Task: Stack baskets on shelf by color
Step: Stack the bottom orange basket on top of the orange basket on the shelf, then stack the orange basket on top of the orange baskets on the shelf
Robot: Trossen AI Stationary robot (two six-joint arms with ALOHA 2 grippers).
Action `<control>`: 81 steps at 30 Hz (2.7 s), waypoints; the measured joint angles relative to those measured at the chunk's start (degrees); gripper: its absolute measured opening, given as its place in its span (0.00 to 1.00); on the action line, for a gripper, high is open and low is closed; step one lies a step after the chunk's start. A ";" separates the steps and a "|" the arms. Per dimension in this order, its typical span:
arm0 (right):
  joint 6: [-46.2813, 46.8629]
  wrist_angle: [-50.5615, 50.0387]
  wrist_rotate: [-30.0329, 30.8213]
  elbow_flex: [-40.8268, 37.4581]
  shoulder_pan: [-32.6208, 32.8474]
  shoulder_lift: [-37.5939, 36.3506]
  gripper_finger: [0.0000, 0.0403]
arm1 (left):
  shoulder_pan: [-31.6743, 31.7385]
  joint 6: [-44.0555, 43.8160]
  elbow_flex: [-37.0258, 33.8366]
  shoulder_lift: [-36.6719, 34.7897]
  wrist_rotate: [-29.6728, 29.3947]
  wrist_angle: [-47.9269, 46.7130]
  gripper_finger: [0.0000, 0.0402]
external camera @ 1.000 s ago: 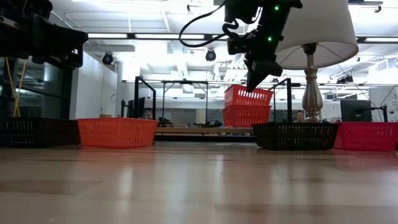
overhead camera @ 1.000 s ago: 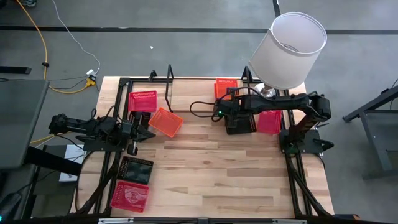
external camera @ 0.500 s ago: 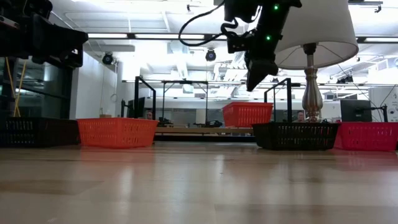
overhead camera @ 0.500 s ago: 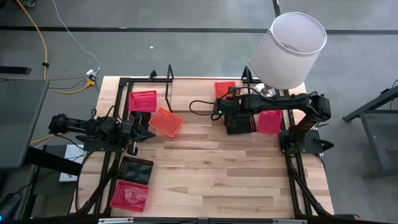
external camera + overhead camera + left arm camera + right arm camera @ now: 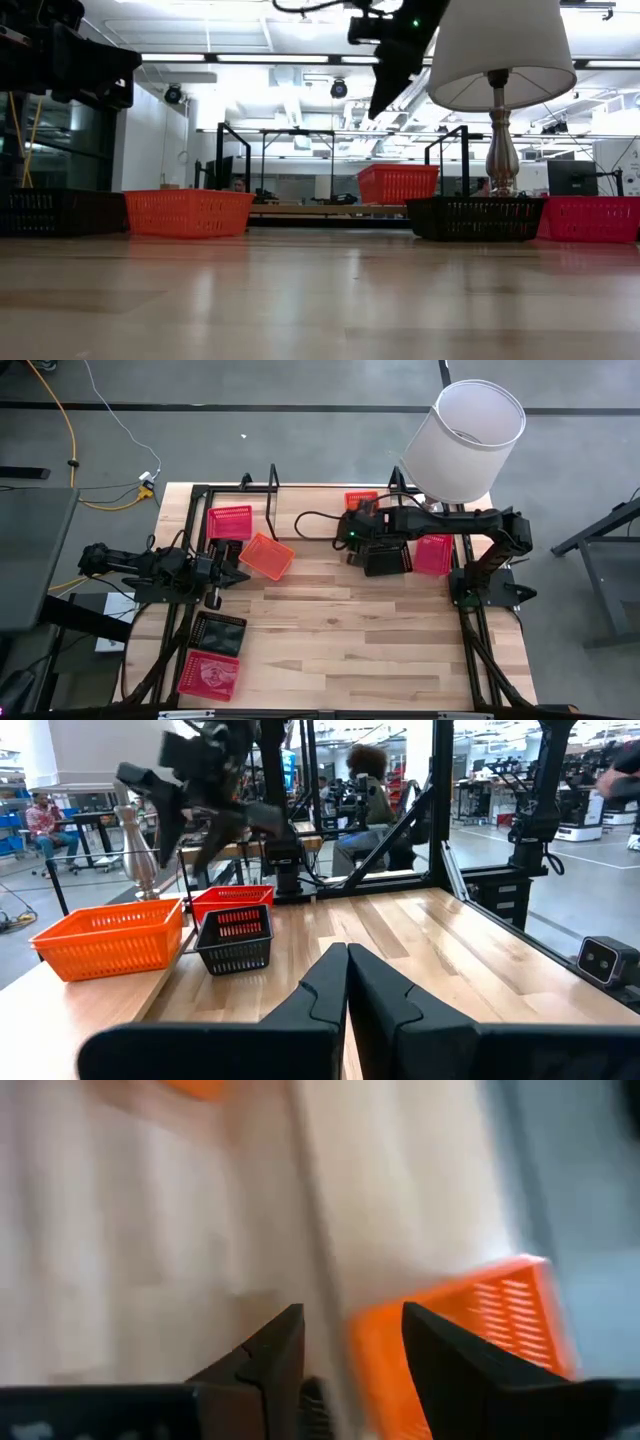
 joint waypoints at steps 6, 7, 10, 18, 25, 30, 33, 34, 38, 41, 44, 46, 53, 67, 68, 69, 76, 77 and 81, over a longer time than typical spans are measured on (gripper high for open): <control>3.69 5.11 -4.94 -2.28 1.11 0.00 0.37 | -0.01 0.00 -0.01 -0.01 0.00 0.00 0.01; 4.11 7.28 -3.80 -3.03 1.14 0.00 0.36 | 0.00 0.01 0.00 -0.02 0.00 -0.01 0.01; 3.77 13.25 -2.12 -5.60 0.44 0.01 0.24 | -0.01 0.00 -0.01 -0.01 0.00 -0.02 0.01; 1.59 20.43 0.89 -6.96 -4.47 0.04 0.02 | -0.01 0.01 -0.01 -0.02 0.00 -0.02 0.01; -0.10 19.88 2.56 -5.81 -7.16 3.66 0.00 | 0.00 0.00 -0.02 -0.02 0.00 -0.02 0.01; -3.12 15.70 6.98 -0.74 -6.67 11.30 0.00 | -0.02 0.00 0.00 -0.02 0.00 -0.02 0.01; -3.40 11.70 10.43 3.46 -7.01 14.83 0.00 | -0.02 0.00 -0.01 -0.02 0.00 -0.02 0.01; -3.37 11.01 11.06 4.86 -7.25 15.62 0.00 | 0.00 0.00 0.00 -0.02 0.00 -0.02 0.01; -3.40 6.84 13.84 8.66 -8.10 18.62 0.00 | 0.00 0.01 -0.02 -0.02 0.00 -0.02 0.01; -3.32 5.50 15.56 10.48 -8.80 19.78 0.00 | -0.01 0.00 -0.01 -0.02 0.00 -0.02 0.01; -2.37 4.72 15.04 10.83 -9.65 20.81 0.00 | 0.00 0.00 0.00 -0.02 0.00 -0.02 0.01; -2.18 3.61 14.35 10.63 -10.28 21.52 0.00 | -0.01 0.00 -0.02 -0.02 0.00 -0.02 0.01; -0.83 2.07 13.47 10.54 -11.53 22.40 0.00 | -0.02 0.01 -0.02 -0.02 0.00 -0.02 0.01; 0.59 -0.54 17.77 10.63 -11.88 22.40 0.00 | -0.02 0.02 -0.02 -0.02 0.00 -0.02 0.01; 0.57 -0.83 17.77 10.63 -11.88 22.40 0.00 | -0.02 0.00 0.00 -0.02 0.00 -0.02 0.01; 0.53 -0.92 17.77 10.61 -11.88 22.40 0.00 | -0.02 0.00 -0.02 -0.02 0.00 -0.02 0.01; -5.13 -1.19 14.96 12.66 -8.60 20.91 0.00 | -0.01 0.00 -0.01 -0.02 0.00 -0.02 0.01; -5.72 -1.32 13.90 12.66 -7.78 20.03 0.00 | -0.01 0.01 0.00 -0.02 0.00 -0.02 0.01; -6.42 -1.23 9.30 10.92 -3.93 15.66 0.00 | 0.00 0.00 -0.02 -0.02 0.00 -0.02 0.01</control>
